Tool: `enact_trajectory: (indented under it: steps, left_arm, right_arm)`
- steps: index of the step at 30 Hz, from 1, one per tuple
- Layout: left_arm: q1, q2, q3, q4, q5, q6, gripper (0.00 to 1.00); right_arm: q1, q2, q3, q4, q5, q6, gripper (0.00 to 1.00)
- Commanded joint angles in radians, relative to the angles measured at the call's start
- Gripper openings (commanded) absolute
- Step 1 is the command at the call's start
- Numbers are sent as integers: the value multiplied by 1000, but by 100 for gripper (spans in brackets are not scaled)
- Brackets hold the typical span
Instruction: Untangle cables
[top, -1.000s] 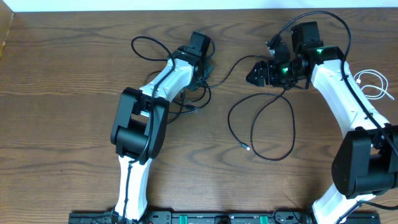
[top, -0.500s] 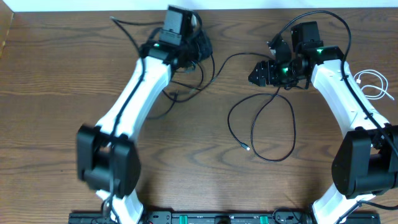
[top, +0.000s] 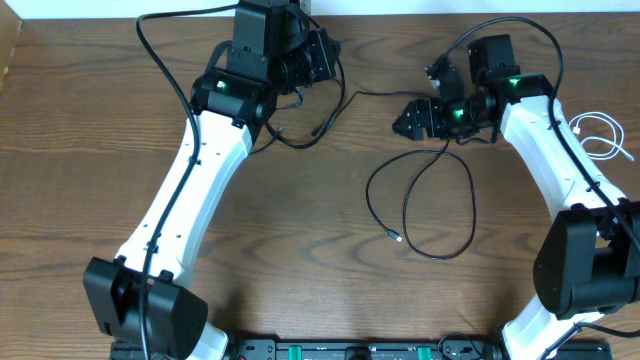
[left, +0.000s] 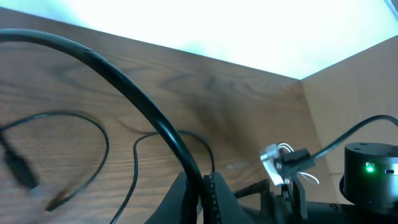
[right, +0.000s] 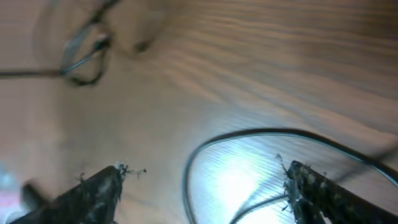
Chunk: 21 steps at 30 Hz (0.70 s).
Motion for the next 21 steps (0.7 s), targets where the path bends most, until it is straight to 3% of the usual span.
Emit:
enact_trajectory:
  steps: [1,11,16,21]
  left_arm:
    - [-4,-12,6,2,13,9,7]
    - [-4,-14,6,15,14,-229,7]
    - [-1,-44,6,54,43,-233,7]
    - [10,-126,6,71,42,-233,8]
  right_arm:
    - [7,-2,-2,-2,-293,-201,84]
    - [84,-2,-2,82,-316,-220,80]
    - [131,-2,-2,216,-282,-216,67]
    - [182,-2,-2,359,-168,-164,65]
